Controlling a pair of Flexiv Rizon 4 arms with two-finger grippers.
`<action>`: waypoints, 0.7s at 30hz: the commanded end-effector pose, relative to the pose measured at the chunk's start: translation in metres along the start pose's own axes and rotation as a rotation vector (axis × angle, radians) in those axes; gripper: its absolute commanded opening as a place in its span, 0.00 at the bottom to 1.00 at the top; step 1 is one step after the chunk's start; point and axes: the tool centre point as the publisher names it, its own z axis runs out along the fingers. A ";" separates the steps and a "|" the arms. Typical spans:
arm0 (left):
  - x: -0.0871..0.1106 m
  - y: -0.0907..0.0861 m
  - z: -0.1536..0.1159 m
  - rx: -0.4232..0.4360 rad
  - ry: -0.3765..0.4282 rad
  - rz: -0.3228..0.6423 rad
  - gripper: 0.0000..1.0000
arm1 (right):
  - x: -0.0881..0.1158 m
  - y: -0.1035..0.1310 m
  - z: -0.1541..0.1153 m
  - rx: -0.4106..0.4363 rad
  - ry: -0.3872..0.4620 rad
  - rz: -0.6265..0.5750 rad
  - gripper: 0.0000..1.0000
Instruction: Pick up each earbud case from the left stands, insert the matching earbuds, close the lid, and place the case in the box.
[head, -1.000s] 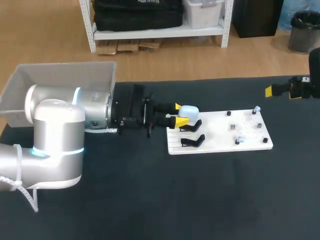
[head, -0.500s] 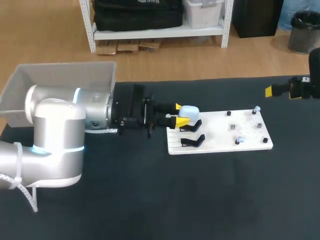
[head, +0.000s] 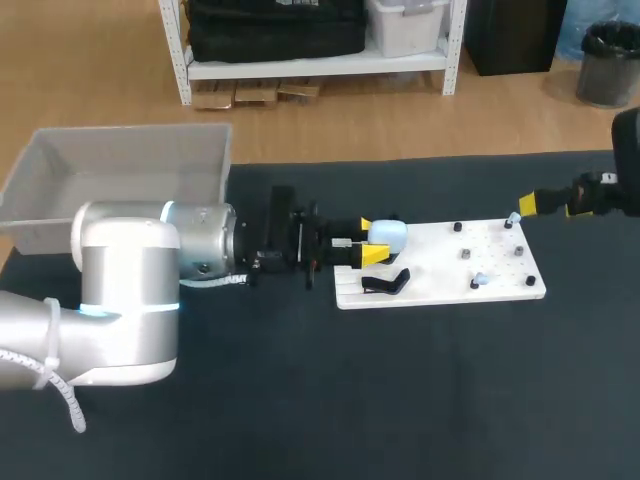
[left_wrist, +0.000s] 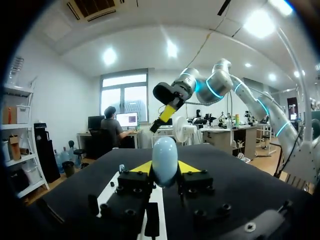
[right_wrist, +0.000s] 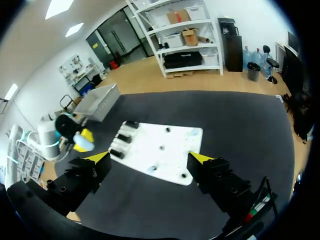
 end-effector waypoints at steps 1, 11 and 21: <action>0.004 0.002 0.005 0.007 -0.002 -0.010 0.00 | 0.015 0.016 -0.008 -0.040 0.006 -0.021 1.00; 0.006 0.001 0.014 0.025 -0.036 -0.022 0.00 | 0.032 0.052 -0.007 -0.018 0.044 -0.016 1.00; 0.010 0.003 0.016 0.028 -0.062 -0.026 0.00 | 0.047 0.082 0.012 -0.068 0.089 -0.037 1.00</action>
